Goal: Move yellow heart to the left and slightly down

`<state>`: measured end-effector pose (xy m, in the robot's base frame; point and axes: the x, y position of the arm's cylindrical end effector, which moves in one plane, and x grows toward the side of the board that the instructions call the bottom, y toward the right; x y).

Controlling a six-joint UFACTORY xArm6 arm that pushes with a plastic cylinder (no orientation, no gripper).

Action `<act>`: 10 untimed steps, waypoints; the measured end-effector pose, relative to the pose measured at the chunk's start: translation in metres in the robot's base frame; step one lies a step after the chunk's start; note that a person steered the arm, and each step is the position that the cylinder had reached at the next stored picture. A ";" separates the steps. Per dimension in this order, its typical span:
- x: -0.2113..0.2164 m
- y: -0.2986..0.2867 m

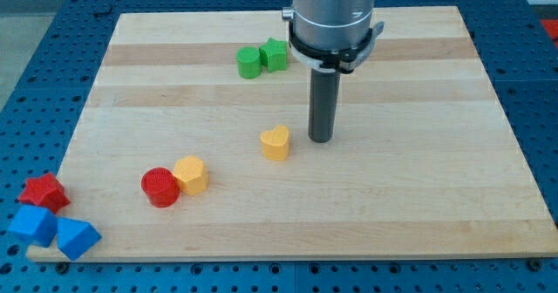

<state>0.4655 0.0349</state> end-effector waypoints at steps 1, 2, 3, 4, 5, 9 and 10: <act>-0.007 -0.004; -0.006 -0.016; -0.001 -0.035; 0.008 -0.055; 0.017 -0.070; 0.045 -0.143; 0.053 -0.165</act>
